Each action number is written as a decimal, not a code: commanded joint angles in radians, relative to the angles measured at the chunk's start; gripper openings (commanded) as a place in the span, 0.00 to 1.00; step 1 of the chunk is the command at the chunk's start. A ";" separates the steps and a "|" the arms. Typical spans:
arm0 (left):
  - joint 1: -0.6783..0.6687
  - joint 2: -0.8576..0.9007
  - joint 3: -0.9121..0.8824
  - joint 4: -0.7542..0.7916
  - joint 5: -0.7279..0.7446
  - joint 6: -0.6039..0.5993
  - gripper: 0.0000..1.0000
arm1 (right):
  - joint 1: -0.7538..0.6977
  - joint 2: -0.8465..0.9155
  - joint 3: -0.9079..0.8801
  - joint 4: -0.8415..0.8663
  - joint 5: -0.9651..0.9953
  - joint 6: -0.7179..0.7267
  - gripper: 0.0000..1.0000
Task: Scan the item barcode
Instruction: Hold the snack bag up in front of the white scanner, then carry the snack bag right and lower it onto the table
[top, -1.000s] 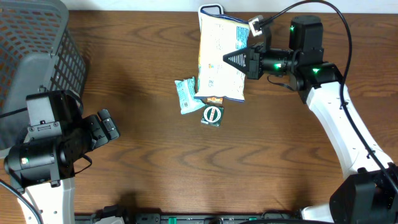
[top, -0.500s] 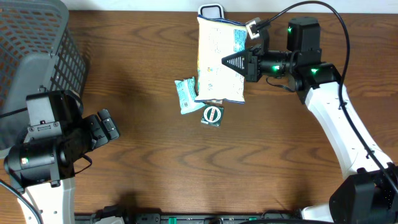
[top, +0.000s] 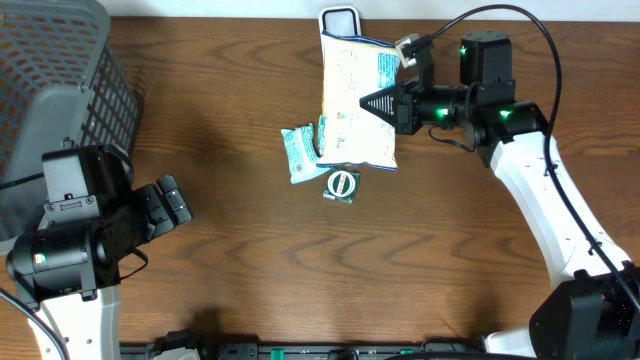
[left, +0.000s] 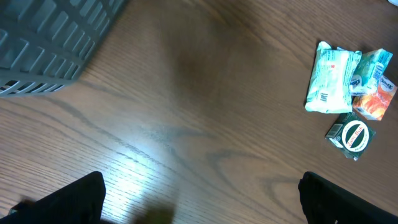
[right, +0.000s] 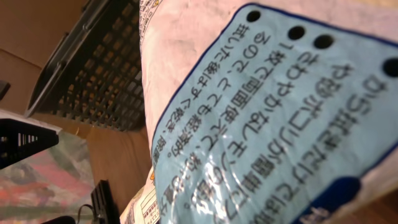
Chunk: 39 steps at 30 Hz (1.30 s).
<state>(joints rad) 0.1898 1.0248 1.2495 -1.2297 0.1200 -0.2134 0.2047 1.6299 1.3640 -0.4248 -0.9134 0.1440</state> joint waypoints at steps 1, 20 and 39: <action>0.005 0.000 -0.003 0.000 -0.016 -0.009 0.97 | 0.006 -0.016 0.019 0.005 -0.009 -0.027 0.01; 0.005 0.000 -0.003 0.000 -0.016 -0.010 0.98 | 0.006 -0.016 0.019 -0.001 -0.013 -0.038 0.01; 0.005 0.000 -0.003 0.000 -0.016 -0.010 0.97 | 0.007 -0.008 0.048 -0.343 0.982 -0.082 0.01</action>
<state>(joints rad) 0.1902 1.0248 1.2495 -1.2293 0.1200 -0.2134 0.2073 1.6299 1.3804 -0.7376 -0.2798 0.0898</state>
